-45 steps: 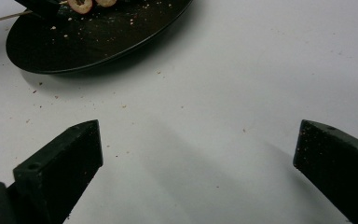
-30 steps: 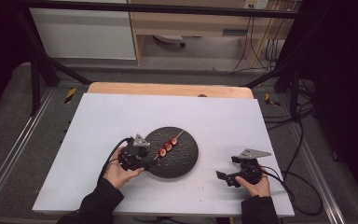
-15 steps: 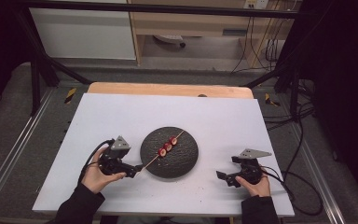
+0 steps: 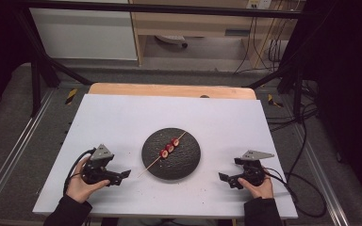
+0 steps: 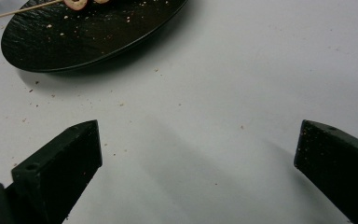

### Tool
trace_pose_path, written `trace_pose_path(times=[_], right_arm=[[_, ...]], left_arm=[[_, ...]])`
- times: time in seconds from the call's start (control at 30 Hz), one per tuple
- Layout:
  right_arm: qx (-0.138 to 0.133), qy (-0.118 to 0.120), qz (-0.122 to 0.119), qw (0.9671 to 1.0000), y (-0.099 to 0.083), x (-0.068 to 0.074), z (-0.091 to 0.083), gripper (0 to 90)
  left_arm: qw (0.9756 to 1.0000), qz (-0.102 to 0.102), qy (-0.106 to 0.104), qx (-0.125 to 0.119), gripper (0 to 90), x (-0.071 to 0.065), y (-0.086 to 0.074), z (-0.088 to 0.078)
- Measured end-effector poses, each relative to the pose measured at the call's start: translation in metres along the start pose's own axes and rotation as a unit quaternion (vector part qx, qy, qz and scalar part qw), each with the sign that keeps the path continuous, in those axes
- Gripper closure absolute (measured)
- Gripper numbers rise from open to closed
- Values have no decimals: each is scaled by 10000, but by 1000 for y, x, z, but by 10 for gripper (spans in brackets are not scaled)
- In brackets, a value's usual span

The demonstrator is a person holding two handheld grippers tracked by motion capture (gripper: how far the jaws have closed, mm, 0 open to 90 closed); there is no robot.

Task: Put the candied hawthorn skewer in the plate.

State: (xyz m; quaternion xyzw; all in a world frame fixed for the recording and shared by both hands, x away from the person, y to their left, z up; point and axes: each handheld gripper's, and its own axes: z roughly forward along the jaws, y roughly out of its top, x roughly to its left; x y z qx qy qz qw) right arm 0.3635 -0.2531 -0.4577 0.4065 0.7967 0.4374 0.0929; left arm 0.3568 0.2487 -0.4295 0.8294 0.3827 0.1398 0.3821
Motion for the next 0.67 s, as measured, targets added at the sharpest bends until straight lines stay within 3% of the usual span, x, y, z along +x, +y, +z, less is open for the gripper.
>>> trace_pose_path(times=[0.33,0.67], right_arm=[[29,-4,-14,10000,-1,1,1,12],[58,-2,-41,10000,-3,1,1,11]], left_arm=[[10000,-74,-13,-61,67,9,-30,-1],[9998,-146,-10,-124,68,13,-38,-3]])
